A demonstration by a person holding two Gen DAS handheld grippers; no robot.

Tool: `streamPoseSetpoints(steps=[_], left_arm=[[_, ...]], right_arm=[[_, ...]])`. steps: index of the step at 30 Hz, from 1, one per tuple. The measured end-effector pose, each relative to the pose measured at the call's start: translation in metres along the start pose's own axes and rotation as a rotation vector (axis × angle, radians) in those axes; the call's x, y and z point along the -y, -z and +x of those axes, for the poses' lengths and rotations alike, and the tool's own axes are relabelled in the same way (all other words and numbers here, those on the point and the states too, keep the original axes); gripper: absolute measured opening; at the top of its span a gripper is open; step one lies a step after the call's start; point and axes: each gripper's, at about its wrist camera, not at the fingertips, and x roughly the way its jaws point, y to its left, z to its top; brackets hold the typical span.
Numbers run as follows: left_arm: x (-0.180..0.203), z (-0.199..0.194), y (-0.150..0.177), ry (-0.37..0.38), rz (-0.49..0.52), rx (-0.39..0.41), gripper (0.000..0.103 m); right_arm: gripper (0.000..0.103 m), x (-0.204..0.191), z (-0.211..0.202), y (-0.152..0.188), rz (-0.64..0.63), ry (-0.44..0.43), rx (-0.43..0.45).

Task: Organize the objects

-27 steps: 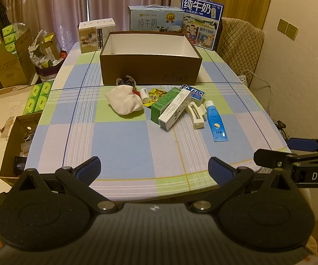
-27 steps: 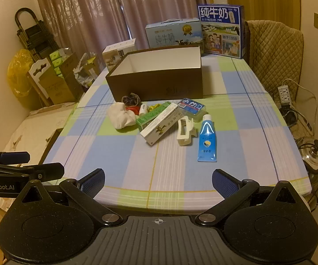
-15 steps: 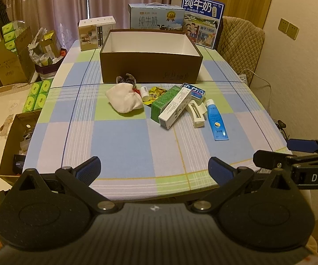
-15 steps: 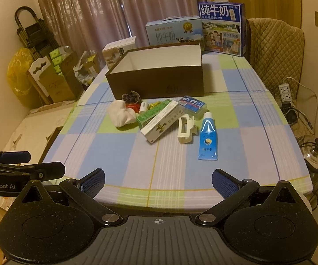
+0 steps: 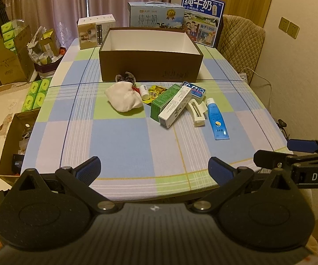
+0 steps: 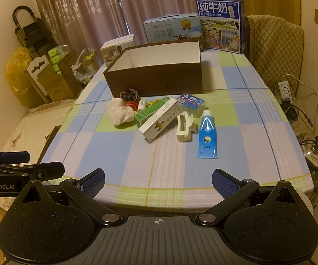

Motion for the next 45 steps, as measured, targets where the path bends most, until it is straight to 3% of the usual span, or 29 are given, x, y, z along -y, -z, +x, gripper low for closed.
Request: streamPoseSetpoints(steps=[27,34,35,45], left_arm=[[-0.009,0.049,-0.027,-0.042,0.014,-0.033,0.102],[-0.021,0.072,-0.039,-0.074,-0.016,-0.042,0.102],[-0.023,0.076,-0.041,-0.111,-0.06,-0.042,0.102],[-0.042,0.106,-0.055,-0.106,-0.075,-0.032,0.102]], right_arm=[[0.101,0.032,0.043,-0.02,0.01,0.018,-0.008],[0.101,0.05,0.066,-0.034,0.016,0.032,0.02],[0.101,0.052,0.069,-0.036,0.013,0.032,0.024],[0.1,0.069,0.101,-0.053,-0.011,0.047,0.053]])
